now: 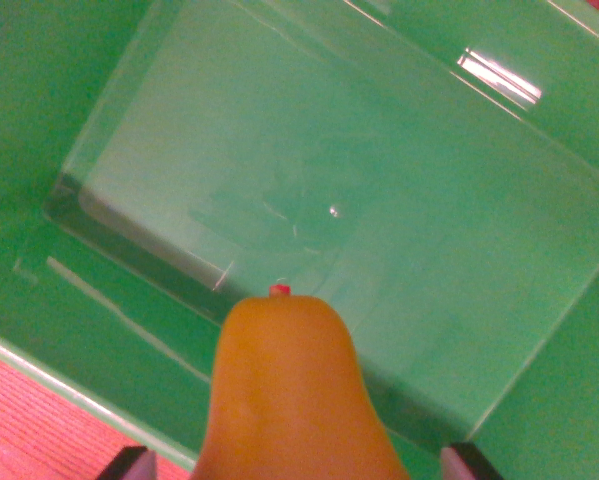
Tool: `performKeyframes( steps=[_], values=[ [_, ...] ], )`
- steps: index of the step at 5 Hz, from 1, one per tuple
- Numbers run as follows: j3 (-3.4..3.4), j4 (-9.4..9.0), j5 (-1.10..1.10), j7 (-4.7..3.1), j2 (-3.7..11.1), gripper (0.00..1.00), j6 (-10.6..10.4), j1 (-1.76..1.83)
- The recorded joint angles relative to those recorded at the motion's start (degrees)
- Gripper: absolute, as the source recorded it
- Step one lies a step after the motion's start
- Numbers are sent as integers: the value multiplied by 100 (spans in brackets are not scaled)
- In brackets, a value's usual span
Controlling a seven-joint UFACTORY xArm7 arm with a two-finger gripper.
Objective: Pick fruit
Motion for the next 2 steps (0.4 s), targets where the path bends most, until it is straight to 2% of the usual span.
performKeyframes(
  steps=[1, 2],
  values=[
    [0, 0, 0, 0, 0, 100, 0, 0],
    [2, 86, 4, -10, -56, 100, 142, 2]
  ],
)
